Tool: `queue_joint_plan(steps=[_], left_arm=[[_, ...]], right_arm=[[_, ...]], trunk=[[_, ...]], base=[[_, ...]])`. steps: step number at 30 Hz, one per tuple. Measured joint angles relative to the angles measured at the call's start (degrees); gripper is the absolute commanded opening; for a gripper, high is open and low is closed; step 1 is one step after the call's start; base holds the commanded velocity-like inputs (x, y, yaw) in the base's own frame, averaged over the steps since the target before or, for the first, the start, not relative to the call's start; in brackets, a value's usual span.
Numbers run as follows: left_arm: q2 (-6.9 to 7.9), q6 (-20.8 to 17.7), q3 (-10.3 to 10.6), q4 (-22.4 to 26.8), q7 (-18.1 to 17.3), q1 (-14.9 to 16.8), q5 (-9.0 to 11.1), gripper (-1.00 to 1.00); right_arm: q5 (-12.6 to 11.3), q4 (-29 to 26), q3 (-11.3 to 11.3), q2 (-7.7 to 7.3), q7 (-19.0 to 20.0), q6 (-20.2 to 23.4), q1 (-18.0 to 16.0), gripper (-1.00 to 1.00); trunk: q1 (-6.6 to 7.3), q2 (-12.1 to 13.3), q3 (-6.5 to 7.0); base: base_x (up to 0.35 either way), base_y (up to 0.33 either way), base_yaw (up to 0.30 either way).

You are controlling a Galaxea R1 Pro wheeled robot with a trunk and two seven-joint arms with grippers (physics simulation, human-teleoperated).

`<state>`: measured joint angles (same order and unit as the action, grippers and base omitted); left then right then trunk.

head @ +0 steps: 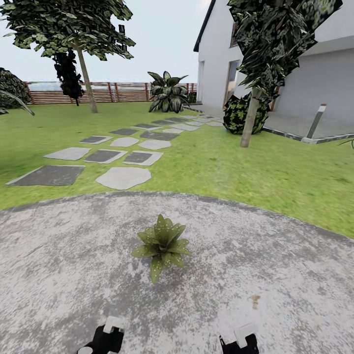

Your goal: Pick up the pesticide atomizer in the garden and spray insectifuge to fully cover both potted plants in the garden.

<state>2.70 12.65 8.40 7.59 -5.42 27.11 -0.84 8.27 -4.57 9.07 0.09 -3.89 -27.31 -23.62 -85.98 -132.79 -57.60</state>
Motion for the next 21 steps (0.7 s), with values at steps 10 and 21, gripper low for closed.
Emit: queue_joint_plan(steps=[10,21], left_arm=[[-0.19,0.06,-0.03,-0.10,-0.07,-0.41,0.28,-1.00],[-0.18,0.07,-0.02,-0.09,0.00,-0.41,0.28,-1.00]], right_arm=[[-0.16,0.18,-0.04,0.16,-6.07,0.05,0.03,1.00],[-0.24,0.96,-0.02,0.51,-6.06,0.11,0.02,1.00]], trunk=[[0.00,0.00,0.32],[0.00,0.00,0.39]], base=[[0.000,0.006,-0.215],[0.000,0.274,-0.164]])
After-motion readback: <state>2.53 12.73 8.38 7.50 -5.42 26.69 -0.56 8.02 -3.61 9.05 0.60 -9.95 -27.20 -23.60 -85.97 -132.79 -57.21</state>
